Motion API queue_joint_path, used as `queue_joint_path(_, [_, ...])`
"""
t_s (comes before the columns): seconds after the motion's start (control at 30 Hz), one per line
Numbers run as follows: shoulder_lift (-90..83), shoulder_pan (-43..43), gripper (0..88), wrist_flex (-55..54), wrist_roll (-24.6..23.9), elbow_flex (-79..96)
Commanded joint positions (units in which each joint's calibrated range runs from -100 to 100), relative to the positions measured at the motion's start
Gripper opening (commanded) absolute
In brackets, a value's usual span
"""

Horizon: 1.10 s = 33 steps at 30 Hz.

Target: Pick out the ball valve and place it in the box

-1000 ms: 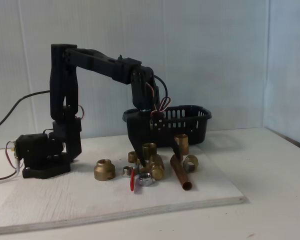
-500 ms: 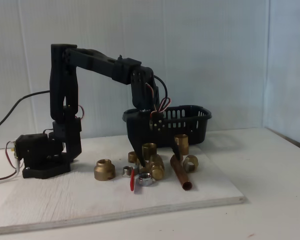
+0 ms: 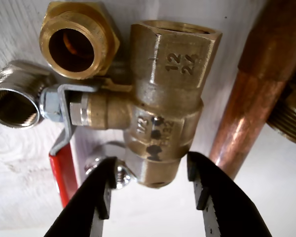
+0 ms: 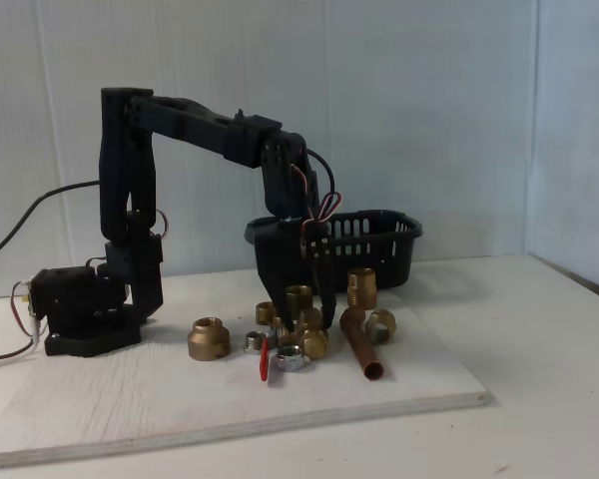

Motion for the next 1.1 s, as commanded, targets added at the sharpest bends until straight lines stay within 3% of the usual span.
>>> queue_joint_path(0.0, [-0.2,0.1,13.3,0.0,-0.2,-0.3])
queue_joint_path(0.53, [-0.2,0.0,13.8,-1.2,-0.1,-0.1])
queue_joint_path(0.73, [-0.3,0.2,23.3,-1.5,0.2,1.3])
queue_joint_path(1.07, [-0.2,0.1,24.6,-1.7,0.0,1.5])
